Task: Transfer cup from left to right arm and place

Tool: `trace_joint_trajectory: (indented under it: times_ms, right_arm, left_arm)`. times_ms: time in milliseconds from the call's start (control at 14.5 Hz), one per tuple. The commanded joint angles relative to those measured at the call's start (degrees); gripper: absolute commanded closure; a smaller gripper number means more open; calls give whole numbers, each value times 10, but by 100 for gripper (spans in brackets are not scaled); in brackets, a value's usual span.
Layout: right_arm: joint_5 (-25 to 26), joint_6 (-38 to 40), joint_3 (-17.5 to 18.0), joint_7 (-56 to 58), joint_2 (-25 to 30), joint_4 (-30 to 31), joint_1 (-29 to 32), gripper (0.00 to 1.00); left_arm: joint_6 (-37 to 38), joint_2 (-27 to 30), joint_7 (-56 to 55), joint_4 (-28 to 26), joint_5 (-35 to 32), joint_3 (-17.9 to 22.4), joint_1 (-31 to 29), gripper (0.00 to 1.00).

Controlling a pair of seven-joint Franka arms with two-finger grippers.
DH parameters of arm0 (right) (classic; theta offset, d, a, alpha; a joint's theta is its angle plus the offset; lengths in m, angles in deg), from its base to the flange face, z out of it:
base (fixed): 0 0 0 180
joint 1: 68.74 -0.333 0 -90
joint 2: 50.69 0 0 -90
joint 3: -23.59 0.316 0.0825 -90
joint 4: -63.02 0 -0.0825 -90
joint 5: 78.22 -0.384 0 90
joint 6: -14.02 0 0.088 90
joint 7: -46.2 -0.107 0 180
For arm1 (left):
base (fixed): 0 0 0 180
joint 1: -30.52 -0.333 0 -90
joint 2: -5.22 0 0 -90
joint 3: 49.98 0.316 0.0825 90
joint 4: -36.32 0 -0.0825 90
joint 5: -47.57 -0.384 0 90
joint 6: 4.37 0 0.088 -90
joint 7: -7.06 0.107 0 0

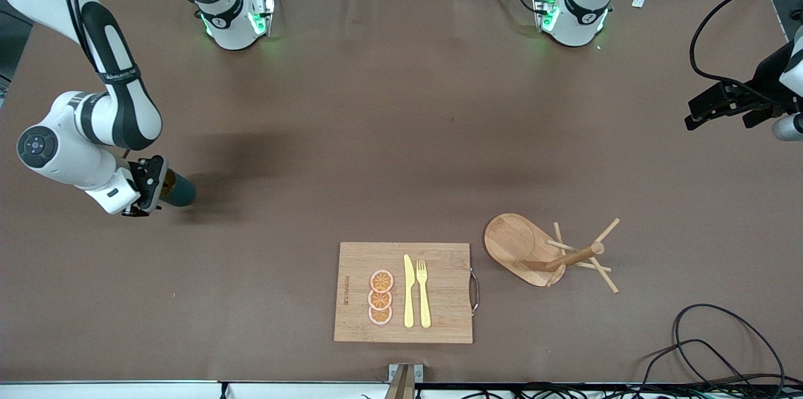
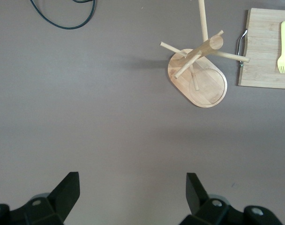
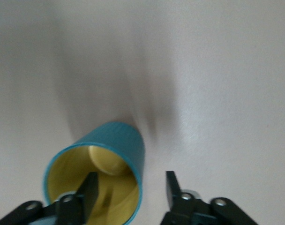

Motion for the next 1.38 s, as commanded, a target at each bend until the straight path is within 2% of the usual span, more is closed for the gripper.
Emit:
trace_joint_trajectory:
  times_ms: [0,275,551,757,1033,1308]
  right_arm:
    - [-1,77,3,-55,34,-35,8,0]
    - [-1,185,1,-191,70,-77,9,0]
    - [-1,274,6,-373,119,-102,0,0]
    - [0,378,6,-495,123,-173,-5,0]
    - [0,475,6,-666,124,-252,-9,0]
    - [1,530,7,-823,143,-285,-16,0]
  left_arm:
    - [4,-7,4,15,-9,1,2,0]
    - [4,-7,3,15,-9,1,2,0]
    - [4,-7,3,15,-9,1,2,0]
    - [4,-7,4,15,-9,2,1,0]
    - [4,-7,3,15,-9,1,1,0]
    - [4,-7,4,15,-9,1,1,0]
